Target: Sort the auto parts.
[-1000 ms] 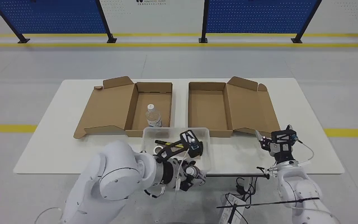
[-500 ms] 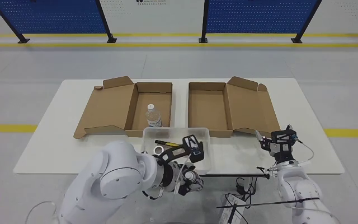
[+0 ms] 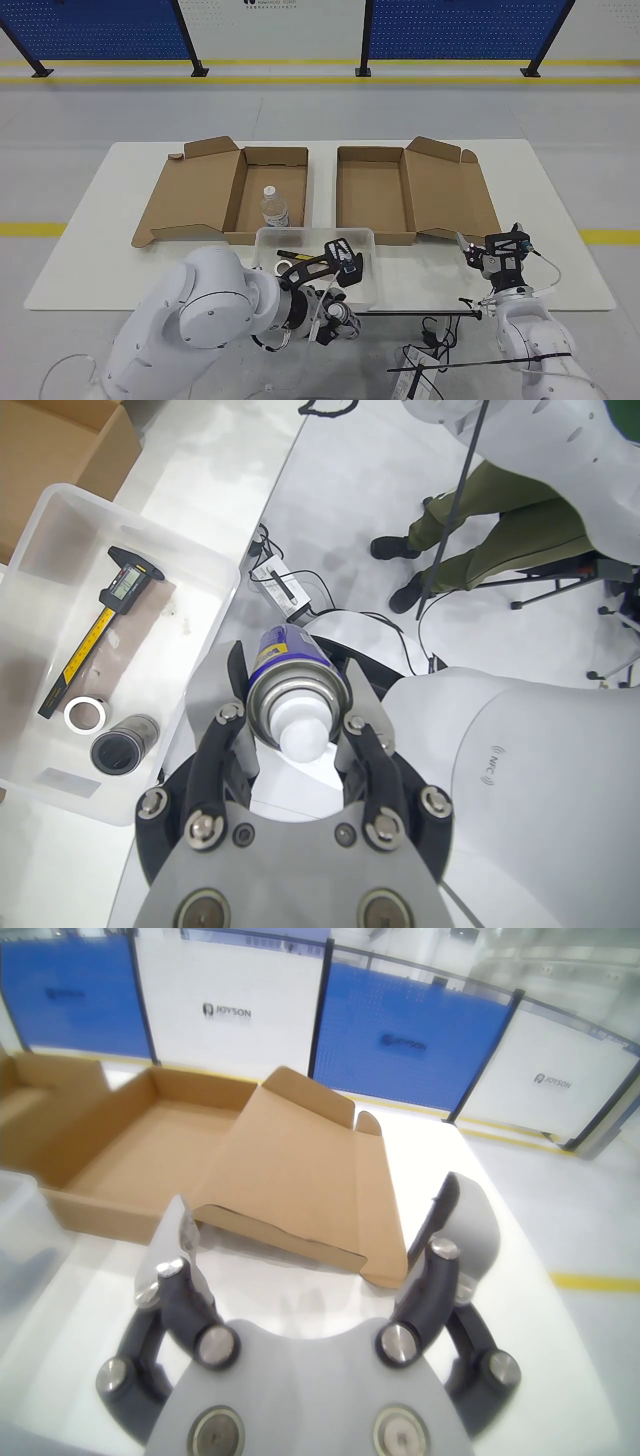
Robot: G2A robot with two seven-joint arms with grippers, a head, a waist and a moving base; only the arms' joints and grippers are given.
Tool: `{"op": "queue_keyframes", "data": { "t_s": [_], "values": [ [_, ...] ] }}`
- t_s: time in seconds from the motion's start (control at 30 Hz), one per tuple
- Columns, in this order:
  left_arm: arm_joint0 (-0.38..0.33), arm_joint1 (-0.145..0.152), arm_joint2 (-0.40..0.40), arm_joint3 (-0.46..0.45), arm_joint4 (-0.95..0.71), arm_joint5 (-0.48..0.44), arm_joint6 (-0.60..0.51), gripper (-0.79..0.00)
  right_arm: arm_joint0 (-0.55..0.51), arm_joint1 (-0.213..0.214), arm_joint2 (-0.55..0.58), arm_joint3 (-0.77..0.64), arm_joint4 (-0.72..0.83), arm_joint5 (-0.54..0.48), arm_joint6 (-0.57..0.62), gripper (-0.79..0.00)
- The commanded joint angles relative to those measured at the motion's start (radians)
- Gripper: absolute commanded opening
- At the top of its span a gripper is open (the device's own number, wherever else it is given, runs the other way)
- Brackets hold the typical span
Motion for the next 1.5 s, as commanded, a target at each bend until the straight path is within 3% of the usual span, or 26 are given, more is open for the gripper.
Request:
{"op": "queue_keyframes", "data": {
  "t_s": [0.0, 0.67, 0.87, 1.23, 1.33, 1.47],
  "values": [
    [-0.001, 0.002, 0.001, 0.002, -0.003, 0.0, 0.002, -0.785, 0.0, 0.0, 0.0, 0.0, 0.0, 0.0, 0.0, 0.0],
    [-0.022, 0.023, 0.004, 0.017, -0.019, 0.004, 0.02, -0.785, 0.0, 0.0, 0.0, 0.0, 0.0, 0.0, 0.0, 0.0],
    [-0.039, 0.032, -0.084, 0.036, -0.006, 0.059, 0.085, -0.785, 0.0, 0.0, 0.0, 0.0, 0.0, 0.0, 0.0, 0.0],
    [-0.034, 0.061, -0.221, 0.065, 0.283, 0.173, 0.095, -0.785, 0.0, 0.0, 0.0, 0.0, 0.0, 0.0, 0.0, 0.0],
    [-0.031, 0.067, -0.205, 0.065, 0.403, 0.176, 0.058, -0.785, 0.0, 0.0, 0.0, 0.0, 0.0, 0.0, 0.0, 0.0],
    [-0.026, 0.066, -0.186, 0.071, 0.443, 0.216, 0.055, -0.785, 0.0, 0.0, 0.0, 0.0, 0.0, 0.0, 0.0, 0.0]
  ]
}}
